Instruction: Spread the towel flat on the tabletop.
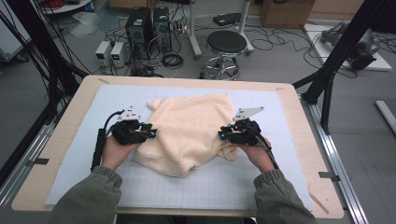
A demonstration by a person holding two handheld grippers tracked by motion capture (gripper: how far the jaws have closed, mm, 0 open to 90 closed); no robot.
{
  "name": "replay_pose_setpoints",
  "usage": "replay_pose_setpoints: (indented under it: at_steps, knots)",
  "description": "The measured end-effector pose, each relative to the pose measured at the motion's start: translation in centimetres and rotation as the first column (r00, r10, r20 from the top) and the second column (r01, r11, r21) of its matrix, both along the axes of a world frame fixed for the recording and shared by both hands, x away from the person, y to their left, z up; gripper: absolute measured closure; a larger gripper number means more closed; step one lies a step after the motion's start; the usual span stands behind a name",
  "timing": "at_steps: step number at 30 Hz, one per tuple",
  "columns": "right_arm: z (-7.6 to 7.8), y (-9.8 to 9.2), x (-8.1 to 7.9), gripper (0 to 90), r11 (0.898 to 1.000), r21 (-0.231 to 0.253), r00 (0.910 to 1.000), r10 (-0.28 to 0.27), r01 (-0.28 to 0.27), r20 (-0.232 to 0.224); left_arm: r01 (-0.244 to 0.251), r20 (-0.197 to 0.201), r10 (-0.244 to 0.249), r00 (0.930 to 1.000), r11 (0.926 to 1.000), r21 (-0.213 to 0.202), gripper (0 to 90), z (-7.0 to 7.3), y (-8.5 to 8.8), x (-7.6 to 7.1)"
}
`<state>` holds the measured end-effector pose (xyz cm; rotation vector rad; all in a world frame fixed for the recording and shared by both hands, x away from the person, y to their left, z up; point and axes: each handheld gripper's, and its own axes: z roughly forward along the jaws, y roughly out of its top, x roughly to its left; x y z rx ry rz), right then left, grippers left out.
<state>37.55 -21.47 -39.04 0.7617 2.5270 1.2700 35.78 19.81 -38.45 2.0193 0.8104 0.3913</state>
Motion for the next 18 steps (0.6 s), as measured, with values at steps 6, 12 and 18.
replay_pose_setpoints:
  at_steps: [6, 12, 18]
  knots:
    - [1.6, -0.1, -3.7, 69.7, 0.998, -0.007, 0.9945, 0.057, -0.057, 0.087, 0.056, 0.078, -0.052, 0.9955, 0.9975, -0.043, 56.9, 2.4, 1.3, -3.2]
    - [0.9, 0.3, -6.0, 66.0, 0.994, -0.004, 0.9877, 0.113, -0.114, 0.108, 0.141, 0.094, -0.140, 0.9857, 0.9899, -0.004, 54.6, 1.6, 0.9, -5.7]
    - [-1.9, 1.9, -5.9, 56.8, 0.990, -0.031, 0.9889, 0.137, -0.135, 0.058, 0.210, 0.010, -0.210, 0.9777, 0.9775, 0.022, 53.4, -2.3, -0.1, -5.6]
